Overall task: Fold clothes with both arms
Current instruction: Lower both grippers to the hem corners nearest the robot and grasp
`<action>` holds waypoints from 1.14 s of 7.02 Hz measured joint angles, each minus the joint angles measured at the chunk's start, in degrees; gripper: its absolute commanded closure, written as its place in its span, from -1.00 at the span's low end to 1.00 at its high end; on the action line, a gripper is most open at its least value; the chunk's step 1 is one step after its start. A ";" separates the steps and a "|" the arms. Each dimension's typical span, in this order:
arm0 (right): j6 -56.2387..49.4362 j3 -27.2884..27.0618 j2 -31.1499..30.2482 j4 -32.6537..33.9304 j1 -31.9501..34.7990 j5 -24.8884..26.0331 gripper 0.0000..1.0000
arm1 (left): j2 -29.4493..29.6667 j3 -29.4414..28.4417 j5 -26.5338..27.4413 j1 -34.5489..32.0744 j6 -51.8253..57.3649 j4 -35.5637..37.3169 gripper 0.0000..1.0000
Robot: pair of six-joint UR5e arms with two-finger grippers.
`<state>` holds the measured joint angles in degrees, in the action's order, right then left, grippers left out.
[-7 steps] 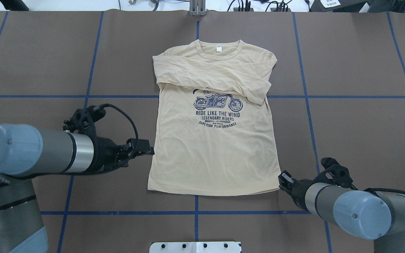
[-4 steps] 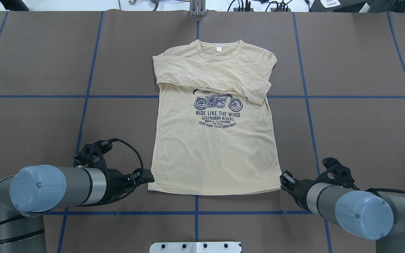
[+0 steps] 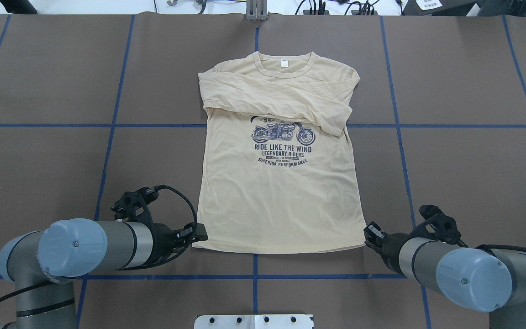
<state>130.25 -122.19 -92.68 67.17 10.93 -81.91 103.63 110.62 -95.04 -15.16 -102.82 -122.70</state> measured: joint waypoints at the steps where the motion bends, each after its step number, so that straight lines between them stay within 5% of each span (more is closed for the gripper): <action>1: 0.00 -0.04 -0.08 -0.01 0.03 0.00 1.00 | 0.39 -0.71 0.02 0.14 -0.01 0.00 -0.43; 7: 0.00 -0.50 -0.22 -0.02 0.10 0.00 1.00 | 1.72 -4.17 0.03 0.47 -0.01 0.00 -0.20; 8: 0.00 -0.50 -0.22 -0.02 0.08 0.00 1.00 | 1.74 -4.36 0.03 0.52 -0.01 0.00 0.01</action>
<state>130.25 -122.69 -92.90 67.15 11.01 -81.91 105.37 106.25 -95.01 -14.63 -102.83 -122.69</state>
